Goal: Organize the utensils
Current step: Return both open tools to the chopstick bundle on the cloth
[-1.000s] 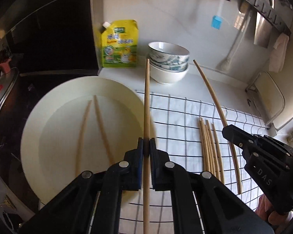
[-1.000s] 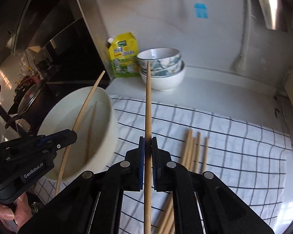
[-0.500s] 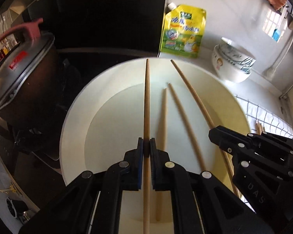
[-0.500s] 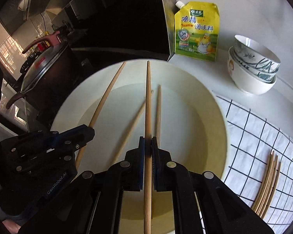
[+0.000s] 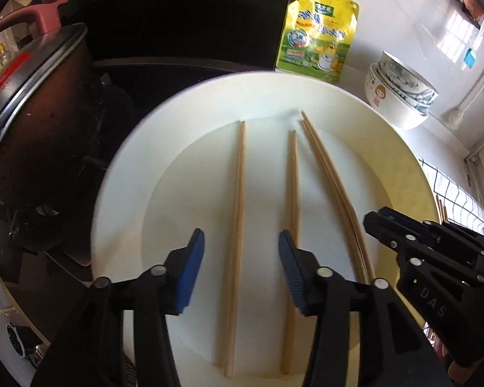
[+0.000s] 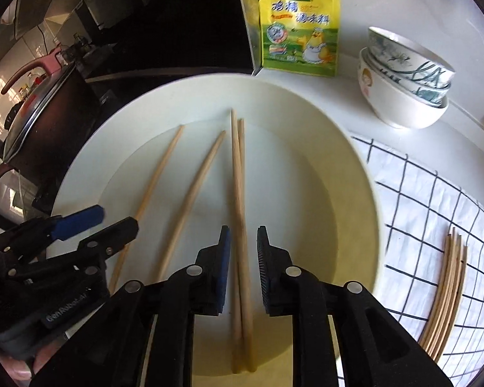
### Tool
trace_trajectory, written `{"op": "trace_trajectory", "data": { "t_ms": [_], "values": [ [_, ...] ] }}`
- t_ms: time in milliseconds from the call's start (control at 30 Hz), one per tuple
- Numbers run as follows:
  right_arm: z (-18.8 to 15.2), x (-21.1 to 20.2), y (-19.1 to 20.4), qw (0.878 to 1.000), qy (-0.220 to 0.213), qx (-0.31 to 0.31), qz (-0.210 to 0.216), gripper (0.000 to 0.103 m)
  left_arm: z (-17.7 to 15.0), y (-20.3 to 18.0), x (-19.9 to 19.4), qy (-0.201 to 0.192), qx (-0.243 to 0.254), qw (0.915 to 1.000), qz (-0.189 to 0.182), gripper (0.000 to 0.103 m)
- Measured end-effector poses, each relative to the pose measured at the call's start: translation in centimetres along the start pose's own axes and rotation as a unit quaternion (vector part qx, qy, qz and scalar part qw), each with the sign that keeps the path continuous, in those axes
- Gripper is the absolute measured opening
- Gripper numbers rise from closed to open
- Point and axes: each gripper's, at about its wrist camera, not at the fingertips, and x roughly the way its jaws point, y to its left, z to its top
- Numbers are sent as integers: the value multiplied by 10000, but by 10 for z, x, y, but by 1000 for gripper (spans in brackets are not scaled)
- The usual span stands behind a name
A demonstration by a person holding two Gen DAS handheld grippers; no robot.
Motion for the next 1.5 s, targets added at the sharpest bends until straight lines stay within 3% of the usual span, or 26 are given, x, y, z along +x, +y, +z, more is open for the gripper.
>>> {"op": "trace_trajectory", "data": {
  "t_ms": [333,833,1167,1500],
  "values": [
    [-5,-22,-10,9999,-130,18,77,16,-7,4,-21,-97,-197,9997,66,48],
    [-30,-80,-41,9993,-375,46,-70,16,-12,-44,-65,-443,-76,9990,-79,48],
    [-60,-126,-110,9960,-686,475,-304,23,-14,-102,-84,-539,269,9979,-240,48],
    [-92,-140,-186,9880,-740,1207,-614,23,-13,-166,-79,-412,788,9948,-499,49]
  ]
}}
